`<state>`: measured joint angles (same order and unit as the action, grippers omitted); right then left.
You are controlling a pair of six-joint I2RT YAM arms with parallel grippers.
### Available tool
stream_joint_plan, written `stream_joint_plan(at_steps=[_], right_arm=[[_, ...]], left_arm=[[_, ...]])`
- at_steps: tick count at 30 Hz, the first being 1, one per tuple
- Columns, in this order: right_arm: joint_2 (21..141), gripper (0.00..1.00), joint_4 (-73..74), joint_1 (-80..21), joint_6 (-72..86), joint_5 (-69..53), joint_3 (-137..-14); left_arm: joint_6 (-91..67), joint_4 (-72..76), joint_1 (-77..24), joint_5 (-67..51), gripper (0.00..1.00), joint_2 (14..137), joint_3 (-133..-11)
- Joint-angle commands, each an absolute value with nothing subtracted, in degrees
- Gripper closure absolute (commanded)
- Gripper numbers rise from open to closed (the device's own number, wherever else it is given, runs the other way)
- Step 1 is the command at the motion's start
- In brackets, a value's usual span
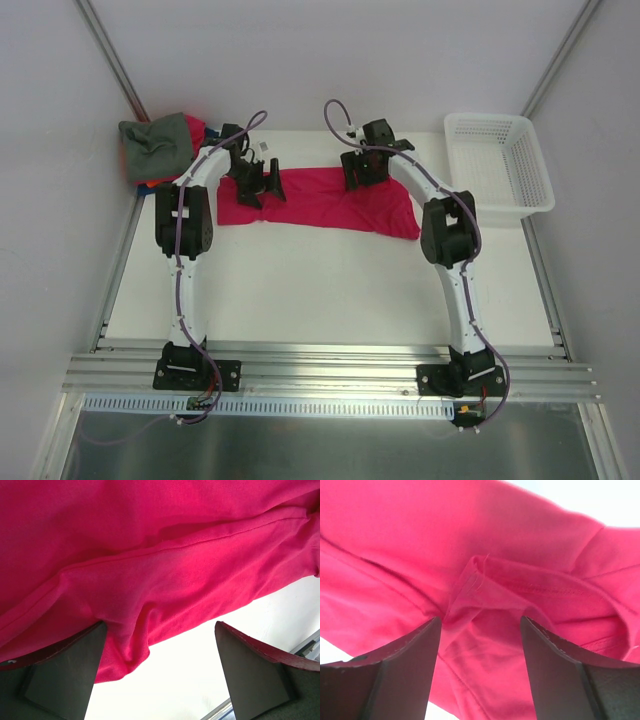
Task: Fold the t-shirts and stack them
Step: Fold the other side of the tshirt into a rectangle
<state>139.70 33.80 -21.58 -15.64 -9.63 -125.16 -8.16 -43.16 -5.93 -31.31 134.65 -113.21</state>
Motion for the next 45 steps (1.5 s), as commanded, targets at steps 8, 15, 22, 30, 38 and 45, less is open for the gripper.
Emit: stream_joint_plan(at_steps=[8, 15, 22, 30, 38, 45], right_arm=[[127.4, 0.37, 34.4, -21.4, -15.2, -9.8, -118.0], [129.3, 0.37, 35.2, -20.5, -15.4, -9.2, -116.1], [130.9, 0.37, 35.9, -20.0, -15.9, -9.0, -117.0], [130.4, 0.36, 36.0, -19.3, -16.1, -9.3, -114.0], [133.2, 0.36, 35.5, -18.9, -16.3, -8.6, -116.6], [134.6, 0.36, 34.6, -19.4, -15.3, -8.9, -120.1]], left_arm=[[-8.8, -44.6, -6.8, -32.6, 0.07, 133.9, -113.0], [-8.4, -44.6, -6.8, -31.6, 0.08, 133.3, -112.7], [-8.1, -45.2, -4.2, -31.9, 0.07, 130.1, -108.5], [-6.1, -46.3, 1.5, -29.4, 0.07, 131.2, -110.6], [-4.8, -46.9, 1.6, -27.4, 0.07, 130.8, -111.4], [-5.0, -47.2, 1.7, -28.1, 0.07, 130.4, -111.1]])
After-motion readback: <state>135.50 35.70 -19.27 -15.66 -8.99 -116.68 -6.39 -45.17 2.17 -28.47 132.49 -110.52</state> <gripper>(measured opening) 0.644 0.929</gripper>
